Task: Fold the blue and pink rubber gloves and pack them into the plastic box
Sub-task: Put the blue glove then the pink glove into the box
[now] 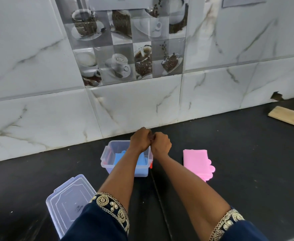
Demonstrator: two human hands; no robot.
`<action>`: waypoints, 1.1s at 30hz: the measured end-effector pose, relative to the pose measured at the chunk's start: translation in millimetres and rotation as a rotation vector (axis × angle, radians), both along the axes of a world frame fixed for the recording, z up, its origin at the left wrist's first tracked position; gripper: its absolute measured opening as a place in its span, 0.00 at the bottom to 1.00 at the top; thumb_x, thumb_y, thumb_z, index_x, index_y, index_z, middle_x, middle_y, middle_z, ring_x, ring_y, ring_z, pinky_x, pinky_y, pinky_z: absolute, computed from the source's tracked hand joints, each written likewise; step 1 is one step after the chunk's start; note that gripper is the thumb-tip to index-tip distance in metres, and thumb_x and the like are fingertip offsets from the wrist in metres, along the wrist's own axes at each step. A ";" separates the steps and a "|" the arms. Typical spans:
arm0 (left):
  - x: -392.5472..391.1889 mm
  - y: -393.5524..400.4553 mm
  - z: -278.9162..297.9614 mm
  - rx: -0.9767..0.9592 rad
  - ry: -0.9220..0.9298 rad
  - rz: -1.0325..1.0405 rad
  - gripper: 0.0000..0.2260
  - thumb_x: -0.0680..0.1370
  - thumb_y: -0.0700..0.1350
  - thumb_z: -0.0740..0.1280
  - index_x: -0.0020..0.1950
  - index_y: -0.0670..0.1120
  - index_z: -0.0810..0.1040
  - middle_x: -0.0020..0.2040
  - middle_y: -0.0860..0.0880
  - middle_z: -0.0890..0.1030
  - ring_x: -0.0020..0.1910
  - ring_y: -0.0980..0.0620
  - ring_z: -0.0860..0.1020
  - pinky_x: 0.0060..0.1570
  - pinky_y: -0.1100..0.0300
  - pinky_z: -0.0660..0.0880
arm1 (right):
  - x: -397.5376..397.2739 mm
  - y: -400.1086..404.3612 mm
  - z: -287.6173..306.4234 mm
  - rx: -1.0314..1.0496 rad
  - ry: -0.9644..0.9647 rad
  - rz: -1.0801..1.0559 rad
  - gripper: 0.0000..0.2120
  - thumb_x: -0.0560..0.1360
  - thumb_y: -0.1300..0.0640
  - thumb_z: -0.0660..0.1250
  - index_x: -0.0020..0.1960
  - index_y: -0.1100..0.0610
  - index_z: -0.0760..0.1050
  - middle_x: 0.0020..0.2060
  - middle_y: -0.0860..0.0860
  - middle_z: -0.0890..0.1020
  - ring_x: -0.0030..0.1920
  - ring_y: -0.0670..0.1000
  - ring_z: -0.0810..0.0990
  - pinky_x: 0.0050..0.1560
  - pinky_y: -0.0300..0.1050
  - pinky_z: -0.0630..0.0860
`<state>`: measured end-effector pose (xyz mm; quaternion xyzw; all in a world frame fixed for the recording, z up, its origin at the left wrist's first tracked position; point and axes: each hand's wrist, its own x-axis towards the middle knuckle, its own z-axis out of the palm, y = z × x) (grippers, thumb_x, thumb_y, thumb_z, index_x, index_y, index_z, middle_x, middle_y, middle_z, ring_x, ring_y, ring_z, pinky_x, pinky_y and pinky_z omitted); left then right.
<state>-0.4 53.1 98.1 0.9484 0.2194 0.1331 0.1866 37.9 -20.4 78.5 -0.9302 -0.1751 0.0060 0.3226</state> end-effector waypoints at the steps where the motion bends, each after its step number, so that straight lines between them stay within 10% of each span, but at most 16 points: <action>1: 4.5 -8.5 0.9 -0.023 -0.026 -0.003 0.08 0.77 0.42 0.60 0.45 0.43 0.79 0.49 0.45 0.80 0.48 0.44 0.79 0.40 0.57 0.67 | 4.2 -7.8 1.5 0.020 0.027 -0.040 0.10 0.77 0.65 0.59 0.48 0.60 0.80 0.46 0.57 0.84 0.47 0.58 0.83 0.45 0.48 0.78; 15: 66.3 -119.8 -33.7 -0.535 0.064 0.038 0.08 0.76 0.37 0.65 0.54 0.41 0.78 0.55 0.41 0.82 0.53 0.41 0.81 0.55 0.51 0.78 | 54.9 -165.6 -23.0 -0.098 0.195 -0.553 0.10 0.75 0.57 0.64 0.55 0.54 0.79 0.55 0.54 0.81 0.58 0.57 0.77 0.59 0.49 0.73; 23: 65.7 -135.3 -52.3 -0.685 0.340 0.212 0.19 0.80 0.46 0.61 0.68 0.38 0.67 0.65 0.39 0.74 0.60 0.39 0.77 0.57 0.47 0.78 | 60.5 -207.3 -43.5 0.207 0.658 -0.654 0.33 0.69 0.44 0.71 0.67 0.59 0.66 0.63 0.57 0.75 0.61 0.59 0.77 0.60 0.55 0.77; 33: 62.2 -134.2 -65.6 -1.242 0.299 0.383 0.20 0.79 0.51 0.65 0.66 0.40 0.71 0.61 0.40 0.79 0.59 0.41 0.78 0.56 0.47 0.76 | 62.9 -197.3 -61.5 0.414 0.740 -0.541 0.25 0.68 0.42 0.74 0.51 0.60 0.69 0.52 0.56 0.79 0.53 0.57 0.82 0.54 0.54 0.81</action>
